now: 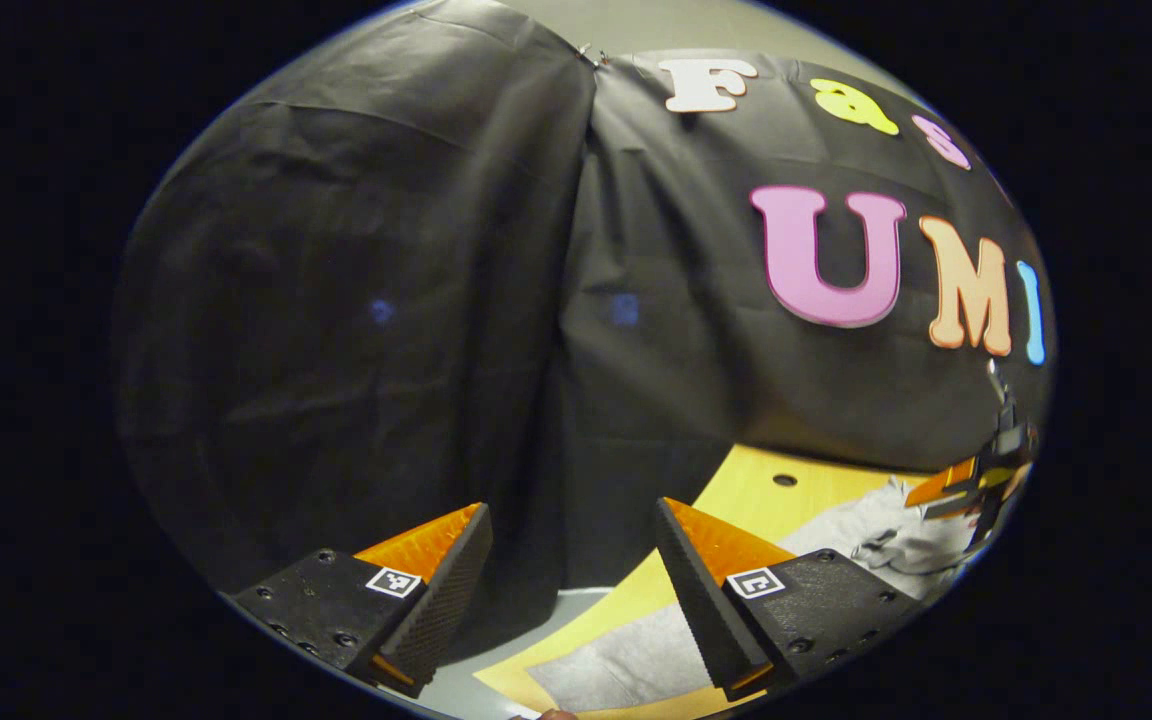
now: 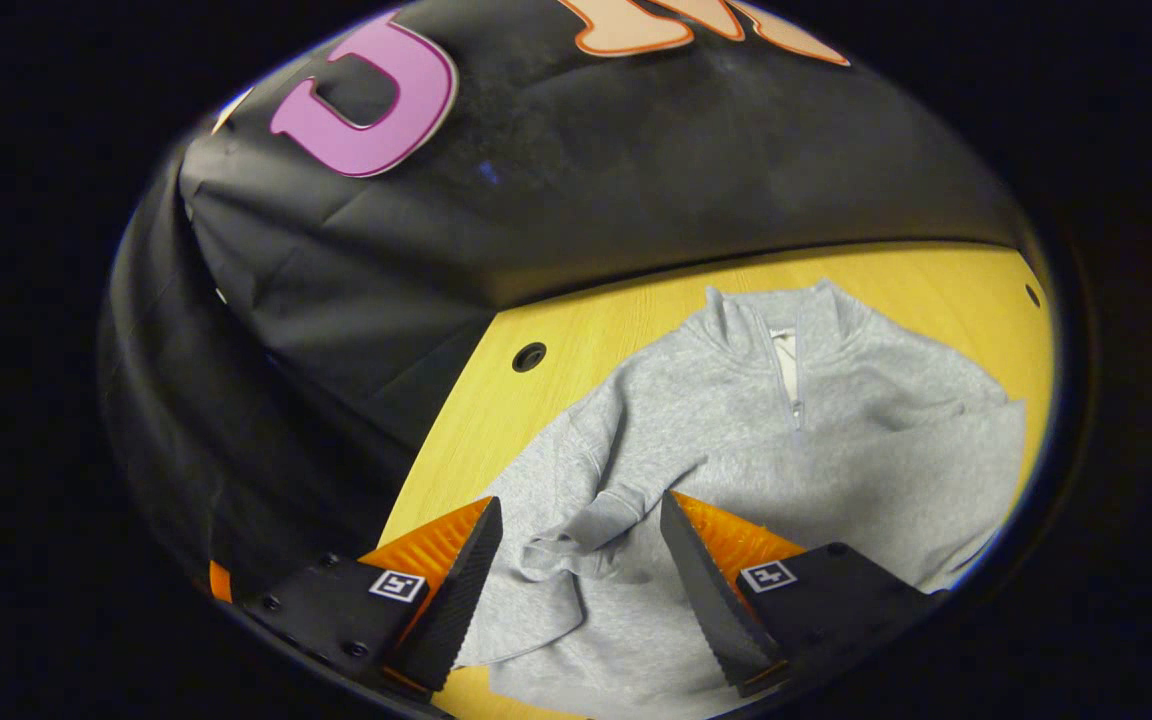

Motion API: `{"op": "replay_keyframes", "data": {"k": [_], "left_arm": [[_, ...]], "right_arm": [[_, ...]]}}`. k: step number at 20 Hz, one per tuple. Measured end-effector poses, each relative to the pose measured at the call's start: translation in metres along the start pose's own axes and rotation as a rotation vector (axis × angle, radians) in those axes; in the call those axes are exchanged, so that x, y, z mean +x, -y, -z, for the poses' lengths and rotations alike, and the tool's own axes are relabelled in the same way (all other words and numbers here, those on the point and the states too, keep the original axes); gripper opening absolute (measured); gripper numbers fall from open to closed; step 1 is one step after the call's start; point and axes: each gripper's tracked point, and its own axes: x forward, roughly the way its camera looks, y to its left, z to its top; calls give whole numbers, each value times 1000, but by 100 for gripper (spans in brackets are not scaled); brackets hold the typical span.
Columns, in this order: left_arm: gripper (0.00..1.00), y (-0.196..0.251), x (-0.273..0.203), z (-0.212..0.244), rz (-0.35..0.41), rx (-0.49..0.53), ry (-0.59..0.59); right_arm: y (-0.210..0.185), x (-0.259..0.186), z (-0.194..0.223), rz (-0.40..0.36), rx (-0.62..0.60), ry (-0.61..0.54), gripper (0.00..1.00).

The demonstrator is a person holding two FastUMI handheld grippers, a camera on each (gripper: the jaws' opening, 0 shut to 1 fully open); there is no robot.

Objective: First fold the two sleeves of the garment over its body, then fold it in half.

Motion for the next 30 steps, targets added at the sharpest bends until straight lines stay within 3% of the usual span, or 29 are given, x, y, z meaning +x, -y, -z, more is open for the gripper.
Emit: {"op": "replay_keyframes", "data": {"k": [2, 5, 6, 8, 13, 18, 20, 22, 24, 27, 28, 29, 30], "left_arm": [[95, 9, 7, 30, 30, -9, -76], [95, 24, 7, 69, 63, -54, -165], [95, 29, 8, 80, 69, -61, -200], [95, 28, 8, 108, 63, -63, -273], [96, 24, 10, 161, 13, -25, -405], [96, 22, 5, 194, -26, 70, -508], [97, 23, 12, 189, -30, 96, -483], [92, 28, 9, 186, -22, 99, -489], [77, 39, 9, 191, 5, 76, -522], [44, 47, 12, 191, 32, 50, -529], [27, 49, 12, 191, 26, 52, -533], [10, 52, 15, 192, 26, 51, -529], [7, 53, 14, 192, 23, 53, -531]], "right_arm": [[4, -17, -7, 0, -55, 27, 98], [18, -40, -13, 20, -121, 57, 94], [25, -49, -11, 29, -128, 60, 98], [37, -64, -12, 43, -124, 69, 94], [76, -98, -21, 88, -87, 106, 98], [111, -123, -30, 130, -45, 141, 94], [123, -129, -31, 148, -42, 148, 98], [130, -137, -31, 157, -46, 153, 98], [136, -143, -32, 162, -44, 160, 94], [142, -147, -32, 159, -19, 170, 98], [145, -148, -30, 160, -18, 171, 94], [148, -149, -28, 161, -21, 172, 98], [151, -150, -27, 163, -26, 175, 94]]}}
